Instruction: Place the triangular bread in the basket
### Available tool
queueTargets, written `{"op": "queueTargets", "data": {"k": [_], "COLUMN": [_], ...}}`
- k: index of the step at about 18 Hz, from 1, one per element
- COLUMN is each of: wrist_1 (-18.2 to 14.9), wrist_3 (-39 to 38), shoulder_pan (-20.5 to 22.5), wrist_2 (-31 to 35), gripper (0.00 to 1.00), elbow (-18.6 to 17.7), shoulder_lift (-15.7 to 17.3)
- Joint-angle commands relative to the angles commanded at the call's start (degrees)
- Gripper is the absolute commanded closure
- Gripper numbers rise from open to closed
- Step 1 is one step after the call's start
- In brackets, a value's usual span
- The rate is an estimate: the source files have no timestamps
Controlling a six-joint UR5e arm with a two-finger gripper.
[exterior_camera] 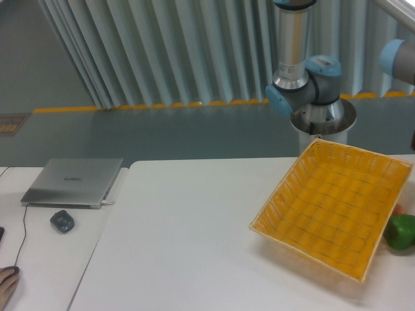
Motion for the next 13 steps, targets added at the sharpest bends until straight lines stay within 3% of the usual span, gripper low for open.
{"op": "queueTargets", "data": {"k": [6,13], "wrist_1": [0.44,0.62], "wrist_3": [-0.61,-5.71], "shoulder_pan": [2.20,2.29], "wrist_2": [-0.09,-0.53], "gripper": [0.00,0.00], "elbow": [1.32,-0.96], "shoulder_lift": [-2.90,-5.01]}}
